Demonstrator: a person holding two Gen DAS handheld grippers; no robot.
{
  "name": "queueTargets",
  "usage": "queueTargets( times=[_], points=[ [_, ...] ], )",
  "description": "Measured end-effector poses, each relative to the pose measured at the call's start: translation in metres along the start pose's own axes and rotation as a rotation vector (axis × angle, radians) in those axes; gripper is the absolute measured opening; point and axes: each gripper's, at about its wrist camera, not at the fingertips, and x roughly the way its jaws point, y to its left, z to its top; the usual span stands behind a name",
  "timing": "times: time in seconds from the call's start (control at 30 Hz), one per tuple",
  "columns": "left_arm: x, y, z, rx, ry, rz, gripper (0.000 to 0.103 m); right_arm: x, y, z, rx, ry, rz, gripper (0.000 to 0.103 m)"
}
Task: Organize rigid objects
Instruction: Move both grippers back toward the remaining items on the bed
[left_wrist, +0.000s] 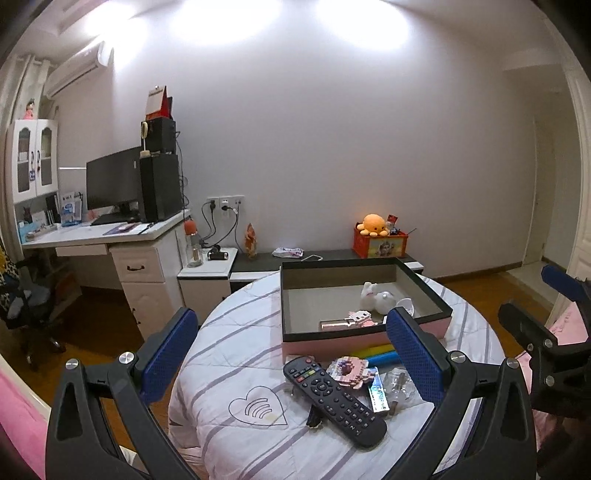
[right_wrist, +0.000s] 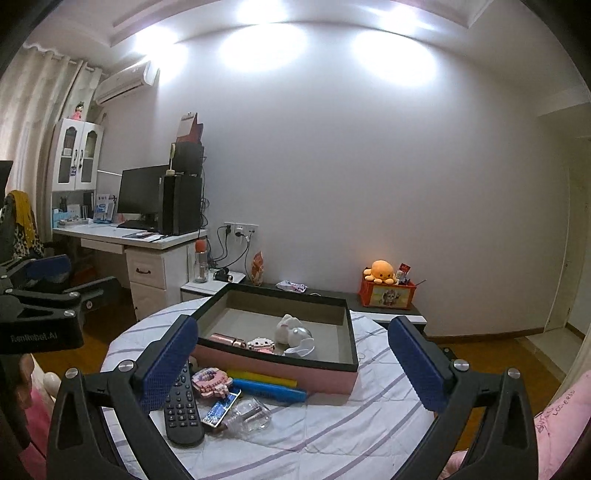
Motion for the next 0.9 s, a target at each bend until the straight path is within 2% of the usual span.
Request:
queueTargets(
  times=[0.27,0.5,0.7,0.8,0.9],
  points=[
    [0.014,0.006,-0.012,-0.009,0.051,0.016,0.103,0.01,-0.004,-0.01,0.018,0.043,0.001,0.103],
    [0.04,0.006,-0.038,0.008,0.154,-0.007,0.103,0.033,-0.005,-0.031,0.019,0.126,0.014,0.103],
    [0.063,0.011,-0.066,-0.004,0.263,-0.027,0.103,0.064,-0.005,-0.062,0.079,0.255,0.067,0.103],
    [0.071,0.013,-0.073,-0.008,0.293,-0.025,0.103,0.082,0.001,-0.081,0.138,0.328,0.12,0.103],
    [0.075,0.013,-0.078,-0.002,0.309,-0.029,0.103,0.101,0.008,-0.095,0.179,0.405,0.128,0.103]
  ],
)
